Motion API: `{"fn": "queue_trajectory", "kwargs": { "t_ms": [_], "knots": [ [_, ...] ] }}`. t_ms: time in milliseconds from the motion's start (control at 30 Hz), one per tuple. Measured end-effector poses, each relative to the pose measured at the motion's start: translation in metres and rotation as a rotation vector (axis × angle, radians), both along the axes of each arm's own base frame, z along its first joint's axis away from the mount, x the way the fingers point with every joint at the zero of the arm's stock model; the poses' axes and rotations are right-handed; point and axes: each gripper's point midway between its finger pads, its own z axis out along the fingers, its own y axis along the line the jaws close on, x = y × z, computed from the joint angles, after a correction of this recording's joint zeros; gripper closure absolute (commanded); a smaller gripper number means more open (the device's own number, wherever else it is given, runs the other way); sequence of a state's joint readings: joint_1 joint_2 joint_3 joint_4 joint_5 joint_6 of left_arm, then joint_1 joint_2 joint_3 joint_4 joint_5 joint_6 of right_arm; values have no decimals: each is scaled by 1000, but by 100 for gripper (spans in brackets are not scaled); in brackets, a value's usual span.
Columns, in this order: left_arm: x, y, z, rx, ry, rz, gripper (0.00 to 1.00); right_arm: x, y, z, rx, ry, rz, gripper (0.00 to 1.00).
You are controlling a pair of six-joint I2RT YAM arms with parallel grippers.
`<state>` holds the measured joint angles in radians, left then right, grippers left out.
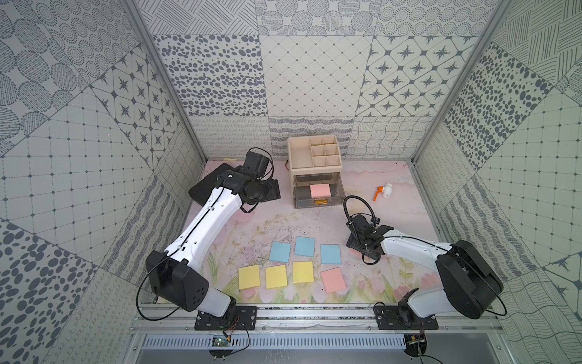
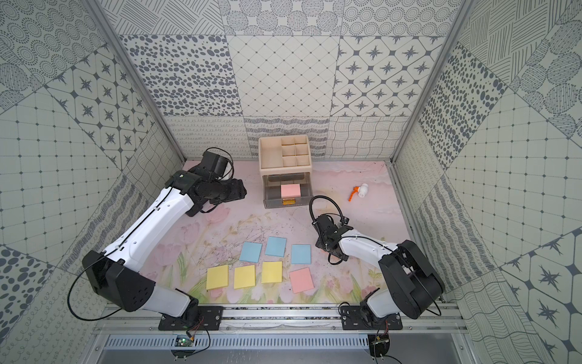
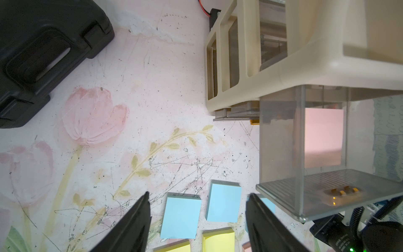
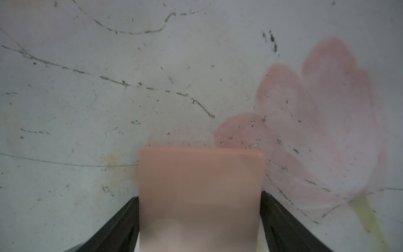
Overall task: Please put the sticky notes in the drawer by color
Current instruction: Pick up the sticky notes from the center of the board, then place the sticky notes in the drawer.
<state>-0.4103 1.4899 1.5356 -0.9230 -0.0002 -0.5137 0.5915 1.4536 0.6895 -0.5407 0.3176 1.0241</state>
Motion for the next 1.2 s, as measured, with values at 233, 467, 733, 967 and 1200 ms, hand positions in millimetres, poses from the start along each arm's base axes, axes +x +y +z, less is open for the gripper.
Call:
{"fn": "queue_trajectory", "kwargs": {
  "t_ms": [233, 467, 733, 967, 1200],
  "knots": [
    [-1, 0, -2, 1, 4, 0, 28, -2, -3, -1, -16, -3, -8, 26],
    [-1, 1, -2, 5, 2, 3, 28, -8, -2, 6, 14, -14, -8, 26],
    [0, 2, -2, 7, 2, 5, 28, -13, -5, 58, 73, -99, 0, 26],
    [0, 2, -2, 6, 2, 6, 28, -1, 1, 120, 107, -199, 40, 26],
    [0, 2, -1, 5, 1, 7, 28, 24, 17, 197, 137, -318, 114, 25]
  ]
}}
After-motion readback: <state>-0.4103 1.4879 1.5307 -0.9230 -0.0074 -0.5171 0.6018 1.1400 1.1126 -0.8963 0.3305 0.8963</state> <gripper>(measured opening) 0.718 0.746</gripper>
